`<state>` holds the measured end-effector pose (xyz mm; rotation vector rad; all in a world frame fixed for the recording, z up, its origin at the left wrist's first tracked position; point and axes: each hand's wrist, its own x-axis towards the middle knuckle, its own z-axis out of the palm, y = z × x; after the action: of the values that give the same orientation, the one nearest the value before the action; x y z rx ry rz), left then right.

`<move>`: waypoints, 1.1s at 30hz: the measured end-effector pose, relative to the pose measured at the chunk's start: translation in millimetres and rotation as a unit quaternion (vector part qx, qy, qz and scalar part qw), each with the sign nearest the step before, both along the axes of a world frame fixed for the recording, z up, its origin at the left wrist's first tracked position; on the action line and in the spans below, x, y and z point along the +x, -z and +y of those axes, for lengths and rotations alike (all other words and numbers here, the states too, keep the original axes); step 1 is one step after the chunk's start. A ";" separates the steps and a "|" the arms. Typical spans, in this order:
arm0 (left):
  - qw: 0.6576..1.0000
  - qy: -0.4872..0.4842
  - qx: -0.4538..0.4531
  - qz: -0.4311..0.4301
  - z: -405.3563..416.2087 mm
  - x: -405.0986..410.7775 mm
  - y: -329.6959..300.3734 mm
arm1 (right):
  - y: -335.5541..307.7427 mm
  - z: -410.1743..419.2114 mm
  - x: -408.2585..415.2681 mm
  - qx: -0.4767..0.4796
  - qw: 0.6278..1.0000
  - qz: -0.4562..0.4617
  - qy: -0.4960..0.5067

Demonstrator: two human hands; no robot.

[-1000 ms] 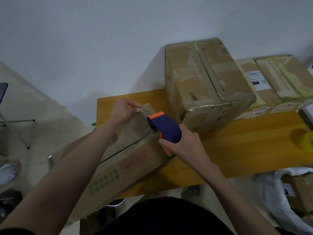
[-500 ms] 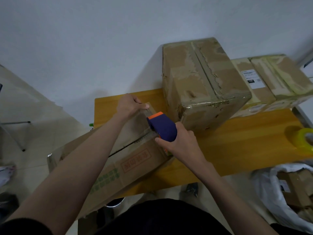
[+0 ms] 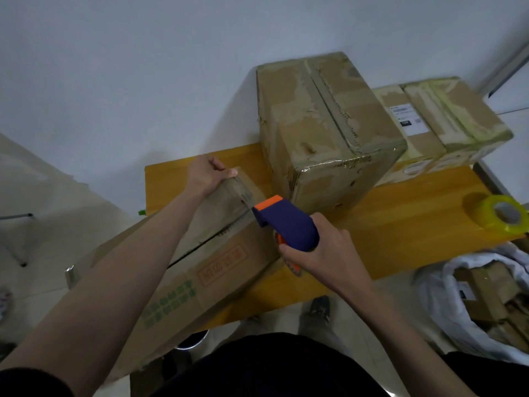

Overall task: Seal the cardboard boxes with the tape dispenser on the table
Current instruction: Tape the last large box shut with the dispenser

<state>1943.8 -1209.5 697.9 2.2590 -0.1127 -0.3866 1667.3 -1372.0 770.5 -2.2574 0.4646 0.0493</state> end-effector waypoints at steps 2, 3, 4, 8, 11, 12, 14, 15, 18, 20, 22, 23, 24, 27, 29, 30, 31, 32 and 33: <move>0.998 0.019 0.012 -0.061 3.3 -3.8 2.0 | 1.6 2.1 3.6 -0.014 1.000 0.000 -0.006; 0.994 0.037 0.019 -0.105 4.7 -7.4 3.6 | 1.7 1.8 4.8 -0.021 1.000 0.003 -0.006; 0.985 0.061 0.034 -0.155 6.3 -11.7 5.5 | 2.3 0.8 5.6 -0.028 1.000 0.006 -0.004; 0.927 0.203 0.096 -0.300 15.4 -38.9 7.3 | 5.6 -2.7 6.9 -0.044 0.999 0.006 0.005; 0.905 0.273 0.097 -0.312 26.9 -55.4 9.8 | 7.7 -2.7 8.2 -0.054 0.998 0.006 -0.002; 0.901 0.289 0.106 -0.307 30.1 -57.8 10.9 | 7.9 -2.3 8.5 -0.057 0.998 0.007 -0.006; 0.887 0.319 0.144 -0.301 34.5 -59.6 11.1 | 7.7 -1.9 9.1 -0.060 0.998 0.010 -0.009; 0.875 0.336 0.172 -0.302 36.2 -59.7 11.3 | 8.0 -2.1 9.1 -0.061 0.998 0.012 -0.010; 0.848 0.362 0.248 -0.299 41.8 -59.1 11.0 | 7.2 -1.9 11.0 -0.065 0.998 0.017 -0.014; 0.845 0.356 0.273 -0.291 43.5 -54.7 11.0 | 5.8 -0.6 17.0 -0.065 0.998 0.013 -0.017; 0.850 0.344 0.285 -0.279 43.7 -44.7 8.4 | 3.3 0.6 28.0 -0.067 0.998 0.001 -0.020; 0.852 0.341 0.287 -0.275 43.9 -39.1 6.9 | 1.4 0.8 34.9 -0.068 0.997 -0.003 -0.022; 0.851 0.344 0.286 -0.274 44.7 -34.8 5.2 | -0.9 1.0 41.6 -0.070 0.997 -0.005 -0.025; 0.836 0.379 0.279 -0.283 46.1 -32.1 7.1 | -4.7 -1.2 54.2 -0.081 0.996 0.011 -0.044; 0.837 0.382 0.281 -0.274 45.5 -35.9 9.0 | -3.5 -2.7 53.7 -0.080 0.995 0.025 -0.051; 0.840 0.379 0.282 -0.266 44.7 -36.8 8.9 | -2.1 -3.2 51.9 -0.077 0.995 0.026 -0.050; 0.843 0.376 0.284 -0.258 44.2 -37.1 8.6 | 0.5 -4.2 49.2 -0.070 0.996 0.026 -0.046; 0.845 0.375 0.287 -0.253 44.3 -36.6 7.9 | 2.7 -5.6 46.2 -0.060 0.997 0.021 -0.040; 0.844 0.374 0.290 -0.250 44.7 -35.0 7.5 | 5.4 -7.7 43.5 -0.046 0.998 0.014 -0.033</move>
<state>1908.8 -1164.8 690.4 2.7914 -1.3424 -0.2235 1710.8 -1379.7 765.1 -2.3645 0.4142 0.0955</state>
